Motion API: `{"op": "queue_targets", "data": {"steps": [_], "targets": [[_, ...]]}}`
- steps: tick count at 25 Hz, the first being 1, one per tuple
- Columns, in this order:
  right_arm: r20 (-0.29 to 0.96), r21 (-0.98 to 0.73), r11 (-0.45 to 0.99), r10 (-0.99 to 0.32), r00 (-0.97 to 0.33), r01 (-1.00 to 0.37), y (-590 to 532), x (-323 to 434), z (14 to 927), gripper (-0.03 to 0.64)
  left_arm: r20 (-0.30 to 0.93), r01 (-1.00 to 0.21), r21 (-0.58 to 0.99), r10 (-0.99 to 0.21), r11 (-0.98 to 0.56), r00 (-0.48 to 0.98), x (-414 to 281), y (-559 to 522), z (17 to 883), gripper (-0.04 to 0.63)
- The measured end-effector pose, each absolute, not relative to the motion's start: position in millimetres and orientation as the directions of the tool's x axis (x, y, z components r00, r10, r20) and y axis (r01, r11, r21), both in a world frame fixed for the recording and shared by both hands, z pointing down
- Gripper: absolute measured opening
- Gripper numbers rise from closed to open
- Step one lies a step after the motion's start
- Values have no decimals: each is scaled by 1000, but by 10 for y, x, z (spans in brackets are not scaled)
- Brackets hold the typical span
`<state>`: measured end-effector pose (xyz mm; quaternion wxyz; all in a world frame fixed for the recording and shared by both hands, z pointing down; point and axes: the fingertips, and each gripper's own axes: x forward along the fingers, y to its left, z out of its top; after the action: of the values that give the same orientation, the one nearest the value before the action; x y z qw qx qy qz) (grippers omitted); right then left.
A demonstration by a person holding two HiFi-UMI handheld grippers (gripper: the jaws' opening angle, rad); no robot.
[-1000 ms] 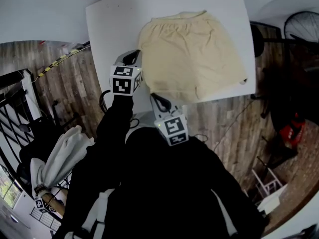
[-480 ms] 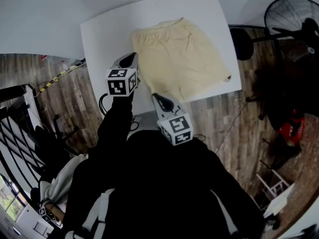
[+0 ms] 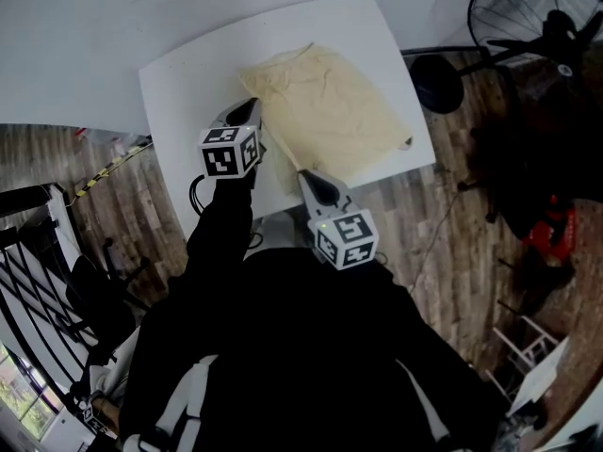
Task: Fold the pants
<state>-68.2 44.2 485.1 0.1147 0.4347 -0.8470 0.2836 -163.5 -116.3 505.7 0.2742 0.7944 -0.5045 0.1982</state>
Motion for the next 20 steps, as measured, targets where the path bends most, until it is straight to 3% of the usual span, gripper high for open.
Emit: {"op": "queue_targets", "data": {"steps": [20], "targets": [[410, -390, 272, -804, -430, -880, 46, 602, 4679, 9, 558, -866, 220, -670, -449, 489, -447, -1561, 4847, 5]]}}
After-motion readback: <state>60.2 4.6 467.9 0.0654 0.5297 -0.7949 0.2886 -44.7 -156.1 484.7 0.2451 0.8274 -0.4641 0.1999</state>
